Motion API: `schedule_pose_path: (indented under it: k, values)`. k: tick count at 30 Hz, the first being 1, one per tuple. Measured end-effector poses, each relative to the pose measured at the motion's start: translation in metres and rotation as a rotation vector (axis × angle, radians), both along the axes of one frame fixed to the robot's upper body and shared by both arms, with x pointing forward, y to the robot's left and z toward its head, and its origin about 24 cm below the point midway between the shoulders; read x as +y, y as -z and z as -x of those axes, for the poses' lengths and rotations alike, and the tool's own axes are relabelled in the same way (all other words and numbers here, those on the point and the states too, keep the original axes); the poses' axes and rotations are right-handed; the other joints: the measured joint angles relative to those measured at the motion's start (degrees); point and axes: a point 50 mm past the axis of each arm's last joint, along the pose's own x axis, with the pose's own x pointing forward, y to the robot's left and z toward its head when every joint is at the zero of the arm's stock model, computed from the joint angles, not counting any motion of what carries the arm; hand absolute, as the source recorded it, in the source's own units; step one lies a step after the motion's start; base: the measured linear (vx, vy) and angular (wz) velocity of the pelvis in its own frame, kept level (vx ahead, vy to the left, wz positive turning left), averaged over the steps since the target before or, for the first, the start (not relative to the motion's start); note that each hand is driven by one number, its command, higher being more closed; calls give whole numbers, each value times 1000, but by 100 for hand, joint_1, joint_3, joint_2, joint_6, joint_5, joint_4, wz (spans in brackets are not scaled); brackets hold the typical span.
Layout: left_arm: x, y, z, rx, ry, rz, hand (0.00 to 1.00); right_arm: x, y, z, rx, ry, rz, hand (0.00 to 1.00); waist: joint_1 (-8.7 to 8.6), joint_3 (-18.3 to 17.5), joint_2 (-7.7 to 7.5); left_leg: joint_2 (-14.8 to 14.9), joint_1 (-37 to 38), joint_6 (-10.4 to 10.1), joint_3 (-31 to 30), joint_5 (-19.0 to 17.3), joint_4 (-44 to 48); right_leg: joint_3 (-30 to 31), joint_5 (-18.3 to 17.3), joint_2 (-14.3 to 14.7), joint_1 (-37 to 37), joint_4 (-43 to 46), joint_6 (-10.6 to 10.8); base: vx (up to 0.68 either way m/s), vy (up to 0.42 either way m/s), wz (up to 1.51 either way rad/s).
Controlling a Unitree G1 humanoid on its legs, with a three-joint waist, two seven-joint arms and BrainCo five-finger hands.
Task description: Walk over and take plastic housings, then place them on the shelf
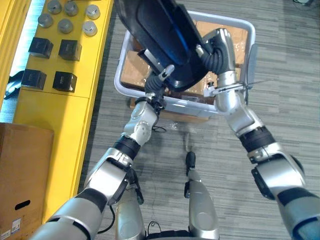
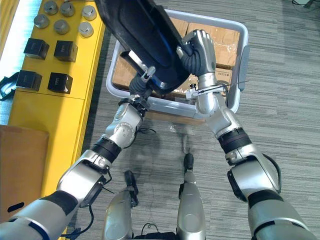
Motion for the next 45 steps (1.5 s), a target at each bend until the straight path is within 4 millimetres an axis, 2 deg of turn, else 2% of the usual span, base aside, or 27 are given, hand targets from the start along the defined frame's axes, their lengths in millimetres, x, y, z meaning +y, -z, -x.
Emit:
schedule_pose_path:
  k: [2, 3, 12, 17, 20, 27, 30, 33, 34, 35, 37, 40, 45]
  values:
    - [1, 2, 0, 0, -11, 5, 0, 0, 5, 1, 12, -2, -4, 100, -3, -6, 10, -7, 49, -1, 2, -4, -11, -3, 25, -2, 89, -78, 13, 0, 0, 0]
    - [1, 2, 0, -2, -13, 6, 100, 0, 6, 1, 14, -4, -5, 100, 3, -8, 14, -7, 48, -1, 2, -4, -13, -4, 25, -2, 89, -80, 13, 0, 0, 0]
    - [8, 10, 2, -6, -52, 38, 100, -1, 38, 12, 119, -48, -121, 100, -27, -12, 21, -9, 108, -2, 10, -4, -39, -11, 43, 4, 168, -143, 19, 0, 0, 0]
    - [19, 15, 4, -29, -91, 128, 100, 10, 53, 30, 144, -122, -189, 100, -25, -12, 21, -9, 319, -8, 18, -21, -83, -23, 39, 8, 399, -219, 20, 0, 6, 0]
    - [23, 24, 8, -39, -95, 135, 100, 12, 65, 38, 173, -140, -223, 100, -14, -12, 21, -9, 461, -12, 31, -28, -119, -27, 36, 10, 534, -244, 21, 0, 0, 0]
    - [28, 56, 25, -16, -70, 155, 100, 14, 96, 61, 253, -159, -299, 100, -11, -71, 8, -19, 898, -23, 70, -23, -374, -61, -55, 24, 880, -298, 33, 0, 0, 0]
    - [29, 85, 43, 49, -76, 187, 100, 15, 120, 74, 324, -162, -337, 100, 16, -579, 7, -31, 994, -34, 101, -19, -529, -74, -124, 25, 917, -316, 62, 73, 28, 1]
    - [29, 99, 56, 78, -82, 214, 100, 17, 131, 84, 354, -176, -357, 100, 37, -786, -9, -38, 1306, -50, 104, -53, -633, -107, -207, 20, 1207, -327, 99, 77, 33, 3]
    - [30, 105, 64, 91, -86, 232, 100, 19, 135, 89, 376, -190, -357, 0, 32, -943, -6, -41, 1395, -54, 95, -64, -684, -147, -239, 16, 1297, -350, 103, 51, 21, 7]
    - [32, 109, 70, 96, -89, 243, 100, 20, 138, 93, 385, -197, -353, 0, 29, -1038, -1, -43, 1421, -54, 76, -64, -712, -179, -252, 14, 1338, -371, 107, 73, 16, 15]
    - [37, 121, 93, 134, -120, 285, 100, 25, 147, 109, 409, -221, -346, 0, 81, -1313, 10, -44, 1591, -65, 32, -67, -862, -329, -320, 20, 1581, -477, 134, 40, 4, 17]
    - [41, 126, 112, 168, -164, 266, 100, 28, 156, 122, 449, -231, -383, 0, 227, -1506, 56, -55, 1777, -87, -24, -50, -998, -406, -385, 15, 1754, -466, 143, 41, 11, 13]
    - [47, 109, 125, 125, -266, 153, 100, 21, 180, 135, 589, -201, -475, 0, 338, -1689, 71, -63, 1869, -99, -116, -31, -1040, -537, -432, 5, 1882, -464, 146, 10, 7, 11]
